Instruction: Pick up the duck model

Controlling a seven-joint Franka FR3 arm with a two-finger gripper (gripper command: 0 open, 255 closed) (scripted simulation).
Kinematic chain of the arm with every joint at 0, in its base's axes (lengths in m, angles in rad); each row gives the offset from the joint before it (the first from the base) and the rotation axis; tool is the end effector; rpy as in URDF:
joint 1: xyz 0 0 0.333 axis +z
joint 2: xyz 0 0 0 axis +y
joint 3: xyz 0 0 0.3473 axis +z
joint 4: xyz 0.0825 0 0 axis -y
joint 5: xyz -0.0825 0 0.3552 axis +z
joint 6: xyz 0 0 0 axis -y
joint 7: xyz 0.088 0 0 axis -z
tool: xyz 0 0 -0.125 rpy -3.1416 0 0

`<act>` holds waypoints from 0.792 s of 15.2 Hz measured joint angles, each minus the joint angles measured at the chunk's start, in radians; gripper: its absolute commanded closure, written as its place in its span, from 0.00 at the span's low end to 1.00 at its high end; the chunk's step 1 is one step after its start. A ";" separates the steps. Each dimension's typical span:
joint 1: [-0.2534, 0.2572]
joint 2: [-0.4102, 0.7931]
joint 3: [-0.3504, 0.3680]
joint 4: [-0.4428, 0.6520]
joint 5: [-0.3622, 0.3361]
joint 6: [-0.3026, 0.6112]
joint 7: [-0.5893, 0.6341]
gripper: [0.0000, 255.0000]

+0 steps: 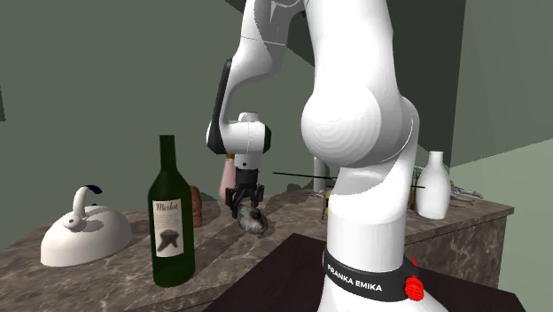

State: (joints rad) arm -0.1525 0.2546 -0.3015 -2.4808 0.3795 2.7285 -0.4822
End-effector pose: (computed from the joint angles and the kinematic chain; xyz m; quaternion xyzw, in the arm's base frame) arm 0.4160 -0.2190 0.2345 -0.9873 0.1540 -0.0251 0.0313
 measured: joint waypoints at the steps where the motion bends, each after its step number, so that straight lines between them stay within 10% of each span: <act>1: 0.000 0.000 0.000 0.000 0.000 0.000 0.000 1.00; 12: 0.039 -0.145 -0.065 -0.011 -0.152 -0.120 0.119 1.00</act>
State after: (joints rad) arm -0.1133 0.1100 -0.3669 -2.4916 0.2272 2.6088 -0.3630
